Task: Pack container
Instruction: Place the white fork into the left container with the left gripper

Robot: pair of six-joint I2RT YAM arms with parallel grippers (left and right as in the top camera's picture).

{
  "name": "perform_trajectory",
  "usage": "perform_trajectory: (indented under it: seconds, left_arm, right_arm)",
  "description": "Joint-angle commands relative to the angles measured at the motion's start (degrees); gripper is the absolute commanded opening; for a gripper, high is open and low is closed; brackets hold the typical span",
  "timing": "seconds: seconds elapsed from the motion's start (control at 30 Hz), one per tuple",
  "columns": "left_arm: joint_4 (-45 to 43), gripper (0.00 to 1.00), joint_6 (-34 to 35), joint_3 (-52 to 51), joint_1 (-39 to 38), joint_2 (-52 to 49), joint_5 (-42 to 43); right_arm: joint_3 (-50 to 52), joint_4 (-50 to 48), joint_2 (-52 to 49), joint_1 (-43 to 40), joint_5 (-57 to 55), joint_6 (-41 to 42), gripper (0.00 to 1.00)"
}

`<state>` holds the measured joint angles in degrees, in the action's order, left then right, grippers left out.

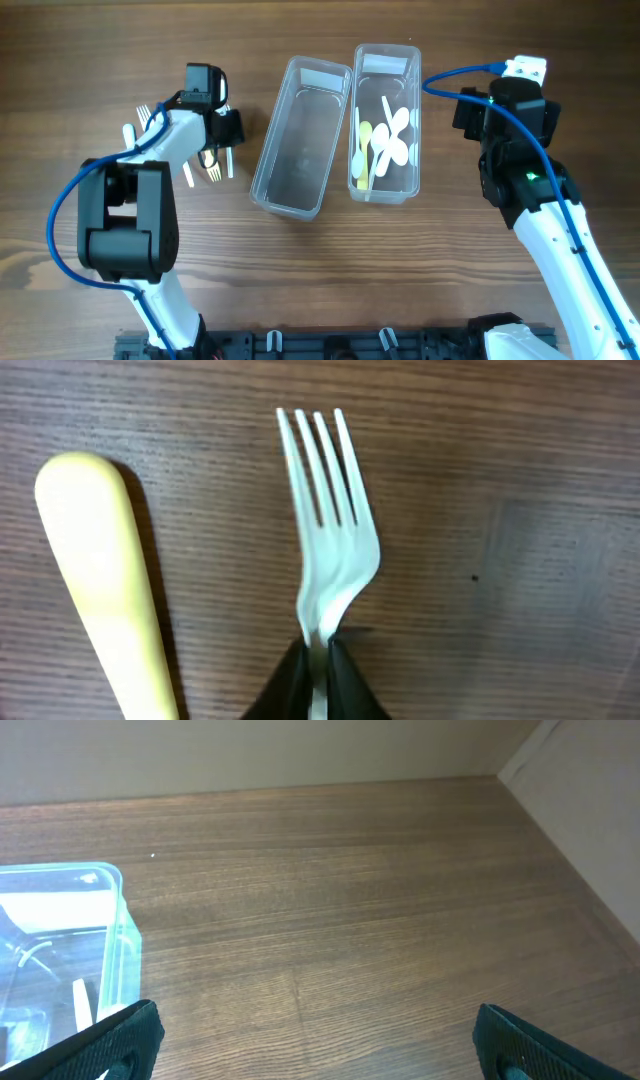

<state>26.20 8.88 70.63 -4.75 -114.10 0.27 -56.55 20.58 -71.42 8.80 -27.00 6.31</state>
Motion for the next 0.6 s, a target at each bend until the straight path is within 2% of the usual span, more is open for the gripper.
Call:
perform_trajectory:
  seconds: [0.0,0.13,0.3,0.37,0.57]
  left_arm:
    - [2.25,0.04,0.57,-0.20,0.15,-0.26,0.26]
    - [2.69,0.04,0.57,2.25,0.15,6.67,0.24]
    - [4.42,0.04,0.85,6.64,-1.44,23.15,0.42]
    - [6.27,0.04,0.81,6.64,-4.81,30.27,5.09]
    - [13.31,0.04,1.03,6.62,-12.87,31.23,8.44]
  right_arm:
    - [-0.74,-0.13,-0.37,-0.04,0.33,-0.33,1.00]
    - [-0.74,-0.13,-0.37,-0.04,0.33,-0.31,1.00]
    - [-0.74,-0.13,-0.37,-0.04,0.33,-0.33,1.00]
    - [-0.74,-0.13,-0.37,-0.04,0.33,-0.33,1.00]
    - [-0.74,-0.13,-0.37,-0.04,0.33,-0.33,1.00]
